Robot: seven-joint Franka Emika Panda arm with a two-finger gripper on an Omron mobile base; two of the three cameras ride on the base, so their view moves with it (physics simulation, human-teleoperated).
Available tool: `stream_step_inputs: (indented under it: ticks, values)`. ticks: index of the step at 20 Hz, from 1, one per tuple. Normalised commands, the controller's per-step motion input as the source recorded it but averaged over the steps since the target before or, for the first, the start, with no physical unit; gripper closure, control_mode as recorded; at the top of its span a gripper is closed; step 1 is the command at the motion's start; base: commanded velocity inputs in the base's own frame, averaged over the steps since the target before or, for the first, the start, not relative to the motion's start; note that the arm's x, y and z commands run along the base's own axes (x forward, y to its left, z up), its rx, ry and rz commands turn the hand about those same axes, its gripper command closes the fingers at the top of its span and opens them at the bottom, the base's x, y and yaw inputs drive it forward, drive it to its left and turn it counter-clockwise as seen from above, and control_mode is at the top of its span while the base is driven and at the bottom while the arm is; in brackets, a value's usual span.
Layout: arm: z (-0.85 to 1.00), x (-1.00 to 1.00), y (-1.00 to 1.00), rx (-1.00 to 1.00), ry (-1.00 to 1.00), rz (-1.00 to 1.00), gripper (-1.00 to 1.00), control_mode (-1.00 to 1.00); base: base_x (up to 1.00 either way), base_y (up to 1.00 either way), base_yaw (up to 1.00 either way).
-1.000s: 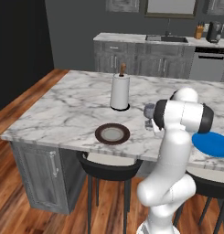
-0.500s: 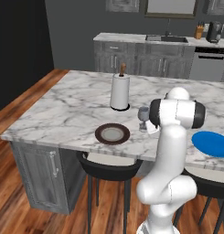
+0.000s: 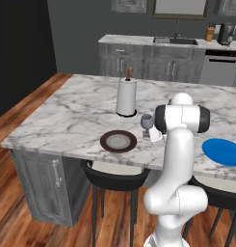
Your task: Retrieve the wine glasses from the counter and place one next to each plate.
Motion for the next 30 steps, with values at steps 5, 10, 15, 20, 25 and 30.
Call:
stream_step_inputs:
  ticks: [5,10,15,20,25,30]
  values:
    - [-0.38,0.32,0.0,0.0,0.0,0.0,1.0,-1.0,0.0,0.0,0.0]
    - [-0.33,0.29,0.0,0.0,0.0,0.01,1.0,-1.0,0.0,0.0,0.0]
    - [-0.45,0.14,0.06,0.0,0.0,0.0,1.0,-1.0,0.0,0.0,0.0]
    - [-0.39,0.0,0.03,0.0,0.0,0.0,-1.0,-1.0,0.0,0.0,0.0]
    - [-0.02,-0.11,0.0,0.0,0.0,-0.01,-1.0,-1.0,0.0,0.0,0.0]
    - [0.0,-0.46,0.0,0.0,0.0,-0.01,-1.0,-1.0,0.0,0.0,0.0]
